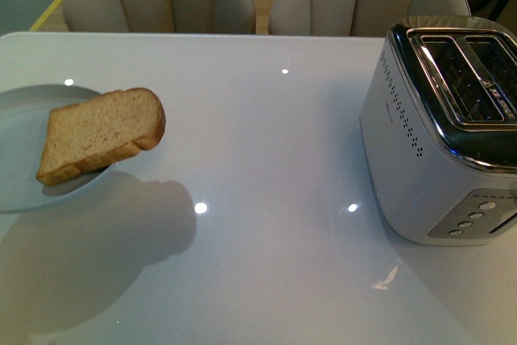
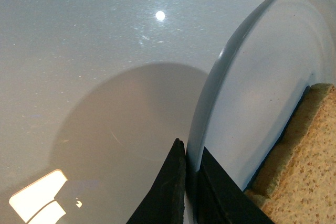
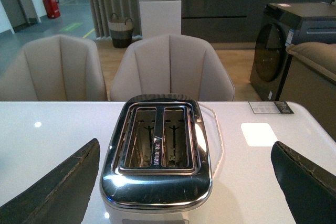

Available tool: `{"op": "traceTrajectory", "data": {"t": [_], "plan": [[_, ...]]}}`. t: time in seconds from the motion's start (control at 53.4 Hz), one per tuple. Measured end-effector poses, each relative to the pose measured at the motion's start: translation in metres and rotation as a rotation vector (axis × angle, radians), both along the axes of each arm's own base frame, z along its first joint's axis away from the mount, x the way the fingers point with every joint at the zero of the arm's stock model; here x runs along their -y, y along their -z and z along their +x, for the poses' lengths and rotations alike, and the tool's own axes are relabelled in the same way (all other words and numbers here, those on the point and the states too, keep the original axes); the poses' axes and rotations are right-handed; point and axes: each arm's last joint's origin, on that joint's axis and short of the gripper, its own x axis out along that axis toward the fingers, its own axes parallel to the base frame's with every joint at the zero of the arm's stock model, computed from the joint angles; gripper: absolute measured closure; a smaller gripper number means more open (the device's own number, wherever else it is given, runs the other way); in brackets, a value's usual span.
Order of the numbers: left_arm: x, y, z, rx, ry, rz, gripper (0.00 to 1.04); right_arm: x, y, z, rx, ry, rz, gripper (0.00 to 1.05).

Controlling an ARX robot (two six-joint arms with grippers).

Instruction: Left arm holds plate, right arm toasts bread

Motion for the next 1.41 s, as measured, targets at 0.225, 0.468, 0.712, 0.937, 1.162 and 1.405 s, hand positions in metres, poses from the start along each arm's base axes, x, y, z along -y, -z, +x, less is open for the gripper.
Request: {"op": "traceTrajectory", "data": {"t": [0.225, 0.468, 0.712, 0.937, 1.162, 1.405], "plan": [[0.030, -0.052, 0.019, 0.084, 0.114, 0.002, 1.02, 0.000, 0.000, 0.000, 0.000, 0.000, 0.000, 0.09], [0.084, -0.092, 0.042, 0.128, 0.257, -0.046, 1.02, 0.000, 0.000, 0.000, 0.000, 0.000, 0.000, 0.09], [0.120, -0.109, 0.042, 0.145, 0.316, -0.104, 1.02, 0.000, 0.000, 0.000, 0.000, 0.000, 0.000, 0.09], [0.140, -0.115, 0.037, 0.126, 0.334, -0.135, 1.02, 0.000, 0.000, 0.000, 0.000, 0.000, 0.000, 0.09], [0.150, -0.122, 0.036, 0.114, 0.299, -0.143, 1.02, 0.000, 0.000, 0.000, 0.000, 0.000, 0.000, 0.09], [0.166, -0.131, 0.034, 0.135, 0.316, -0.184, 1.02, 0.000, 0.000, 0.000, 0.000, 0.000, 0.000, 0.09]]}}
